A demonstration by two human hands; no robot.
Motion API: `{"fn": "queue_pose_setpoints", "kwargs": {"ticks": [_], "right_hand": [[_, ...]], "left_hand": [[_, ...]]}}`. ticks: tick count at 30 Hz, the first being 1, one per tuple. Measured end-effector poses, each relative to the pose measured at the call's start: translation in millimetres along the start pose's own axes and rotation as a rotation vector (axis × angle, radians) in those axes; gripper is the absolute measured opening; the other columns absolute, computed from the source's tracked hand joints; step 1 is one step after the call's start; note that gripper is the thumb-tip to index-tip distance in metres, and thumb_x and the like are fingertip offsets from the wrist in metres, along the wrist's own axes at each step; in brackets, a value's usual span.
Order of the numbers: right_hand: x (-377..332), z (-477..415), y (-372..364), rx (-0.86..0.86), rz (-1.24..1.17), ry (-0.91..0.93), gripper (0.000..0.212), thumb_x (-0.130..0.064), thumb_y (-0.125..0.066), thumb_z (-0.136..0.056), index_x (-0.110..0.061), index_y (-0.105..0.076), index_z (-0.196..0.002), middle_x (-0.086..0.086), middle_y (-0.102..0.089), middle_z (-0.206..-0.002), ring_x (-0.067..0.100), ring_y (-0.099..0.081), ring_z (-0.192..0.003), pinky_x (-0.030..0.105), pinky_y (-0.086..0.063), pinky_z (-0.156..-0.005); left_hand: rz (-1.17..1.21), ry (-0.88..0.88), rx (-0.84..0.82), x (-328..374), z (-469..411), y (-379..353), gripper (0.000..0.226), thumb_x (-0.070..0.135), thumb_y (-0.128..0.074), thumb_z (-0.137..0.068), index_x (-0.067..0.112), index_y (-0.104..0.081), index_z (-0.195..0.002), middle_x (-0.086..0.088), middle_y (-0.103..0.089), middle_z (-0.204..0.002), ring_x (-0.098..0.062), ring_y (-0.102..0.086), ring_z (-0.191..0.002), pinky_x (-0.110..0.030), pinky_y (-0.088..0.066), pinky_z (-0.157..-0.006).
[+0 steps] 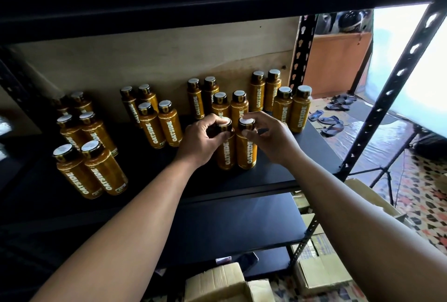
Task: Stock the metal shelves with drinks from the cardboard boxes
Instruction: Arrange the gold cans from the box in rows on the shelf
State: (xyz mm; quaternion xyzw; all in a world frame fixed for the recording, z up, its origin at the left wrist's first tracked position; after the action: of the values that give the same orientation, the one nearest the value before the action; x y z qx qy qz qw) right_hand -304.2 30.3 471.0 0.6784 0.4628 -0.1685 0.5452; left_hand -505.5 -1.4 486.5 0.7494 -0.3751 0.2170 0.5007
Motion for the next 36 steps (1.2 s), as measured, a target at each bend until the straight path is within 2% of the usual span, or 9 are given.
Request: {"fn": "queue_pose_setpoints", "kwargs": {"ticks": [3, 7, 11, 12, 16, 20, 24, 30, 36], "right_hand": [[3.1, 2.4, 7.3, 0.021, -0.026, -0.032, 0.032, -0.037, -0.073, -0.093, -0.049, -0.058, -0.118, -0.008, -0.068, -0.128, 0.012, -0.063, -0.122, 0.045, -0.058, -0.094], [8.7, 5.7, 18.1, 0.027, -0.048, -0.036, 0.032, -0.034, -0.074, -0.093, -0.045, -0.058, -0.118, -0.006, -0.067, -0.131, 0.013, -0.061, -0.127, 0.043, -0.057, -0.097], [15.1, 7.8, 29.5, 0.051, -0.033, -0.056, 0.031, -0.032, -0.074, -0.093, -0.041, -0.060, -0.119, -0.006, -0.067, -0.130, 0.015, -0.061, -0.127, 0.041, -0.056, -0.097], [16.7, 8.2, 32.0, 0.056, -0.028, -0.064, 0.031, -0.031, -0.074, -0.093, -0.040, -0.061, -0.120, -0.006, -0.067, -0.129, 0.016, -0.062, -0.125, 0.040, -0.056, -0.095], [25.5, 10.3, 40.3, 0.058, -0.023, -0.080, 0.031, -0.030, -0.074, -0.094, -0.036, -0.061, -0.122, 0.001, -0.068, -0.125, 0.023, -0.065, -0.120, 0.045, -0.059, -0.089], [31.6, 13.2, 49.4, 0.070, -0.024, -0.051, 0.030, -0.029, -0.074, -0.094, -0.036, -0.061, -0.120, -0.004, -0.066, -0.119, 0.020, -0.065, -0.118, 0.050, -0.059, -0.088], [39.2, 13.5, 54.6, 0.065, -0.021, -0.023, 0.030, -0.034, -0.073, -0.094, -0.044, -0.057, -0.118, -0.002, -0.069, -0.121, 0.018, -0.067, -0.116, 0.053, -0.060, -0.086], [44.4, 15.8, 60.1, 0.069, -0.018, -0.002, 0.029, -0.037, -0.071, -0.094, -0.047, -0.056, -0.117, -0.002, -0.067, -0.126, 0.020, -0.065, -0.120, 0.053, -0.060, -0.085], [46.9, 17.8, 60.0, 0.066, -0.064, -0.028, 0.029, -0.037, -0.071, -0.094, -0.053, -0.055, -0.112, -0.003, -0.068, -0.125, 0.018, -0.065, -0.120, 0.053, -0.060, -0.086]], "left_hand": [[-0.006, -0.025, 0.009, 6.0, -3.8, -7.3, 0.026, 0.029, -0.076, -0.090, 0.026, -0.069, -0.115, 0.008, -0.068, -0.123, -0.004, -0.058, -0.115, -0.018, -0.048, -0.091], [0.005, -0.046, 0.005, 14.3, -8.0, -17.1, 0.025, 0.027, -0.077, -0.088, 0.025, -0.070, -0.112, 0.011, -0.068, -0.120, -0.004, -0.060, -0.114, -0.014, -0.046, -0.092], [-0.015, -0.043, -0.002, 24.1, -10.7, -26.2, 0.026, 0.028, -0.077, -0.089, 0.023, -0.070, -0.114, 0.013, -0.065, -0.119, -0.001, -0.056, -0.111, 0.001, -0.038, -0.082], [-0.018, -0.040, -0.004, 25.7, -11.6, -28.4, 0.027, 0.029, -0.077, -0.089, 0.023, -0.070, -0.114, 0.010, -0.066, -0.120, -0.001, -0.056, -0.110, 0.001, -0.038, -0.080], [-0.007, -0.026, -0.025, 32.1, -14.4, -39.9, 0.027, 0.030, -0.076, -0.090, 0.023, -0.068, -0.115, 0.002, -0.067, -0.125, -0.009, -0.058, -0.113, -0.011, -0.042, -0.080], [0.006, -0.018, -0.031, 38.7, -16.9, -47.7, 0.026, 0.029, -0.076, -0.090, 0.024, -0.068, -0.114, 0.002, -0.067, -0.125, -0.008, -0.057, -0.113, -0.008, -0.040, -0.081], [0.006, -0.012, -0.055, 42.6, -18.2, -55.0, 0.027, 0.030, -0.075, -0.091, 0.026, -0.067, -0.116, 0.001, -0.066, -0.129, -0.012, -0.058, -0.119, -0.012, -0.043, -0.084], [0.016, 0.012, -0.063, 43.0, -17.9, -61.5, 0.029, 0.032, -0.075, -0.091, 0.026, -0.066, -0.118, 0.000, -0.064, -0.133, -0.016, -0.057, -0.124, -0.033, -0.052, -0.096], [0.038, 0.022, -0.074, 47.0, -15.1, -62.7, 0.029, 0.031, -0.074, -0.092, 0.023, -0.067, -0.118, 0.001, -0.064, -0.132, -0.015, -0.056, -0.124, -0.034, -0.049, -0.100]]}}
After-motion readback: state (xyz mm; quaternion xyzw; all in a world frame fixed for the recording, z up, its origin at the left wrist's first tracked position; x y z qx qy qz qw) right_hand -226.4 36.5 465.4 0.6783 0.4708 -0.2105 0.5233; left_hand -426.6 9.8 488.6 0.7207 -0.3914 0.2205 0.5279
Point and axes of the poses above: each hand's wrist, its own z-axis away from the middle knuckle, its own y-axis out of the back of the hand, x = y × z, the point moved 5 cm from there along -z, towards the middle knuckle
